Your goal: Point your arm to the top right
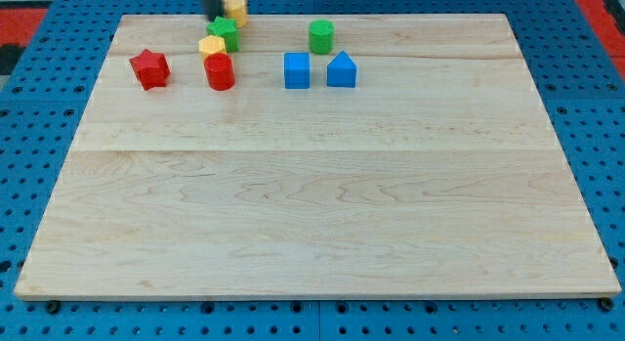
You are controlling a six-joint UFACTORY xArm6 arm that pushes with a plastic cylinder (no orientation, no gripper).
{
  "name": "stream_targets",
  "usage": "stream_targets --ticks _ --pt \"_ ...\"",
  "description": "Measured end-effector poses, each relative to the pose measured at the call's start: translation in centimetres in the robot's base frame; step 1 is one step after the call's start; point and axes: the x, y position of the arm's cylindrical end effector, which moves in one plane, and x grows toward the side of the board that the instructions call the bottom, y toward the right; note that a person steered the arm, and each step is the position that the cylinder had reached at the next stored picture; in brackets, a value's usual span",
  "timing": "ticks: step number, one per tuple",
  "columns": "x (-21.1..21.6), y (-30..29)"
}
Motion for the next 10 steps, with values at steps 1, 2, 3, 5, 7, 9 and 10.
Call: stream_targets --ticks 1,2,3,5,7,9,10 --pt "0.1 9.9" --pt "0.0 17.9" --pt "-0.1 25.6" --pt "1.9 32.6" --pt "2.6 32.6" --pt "2.6 32.6" --pt "2.6 32.7"
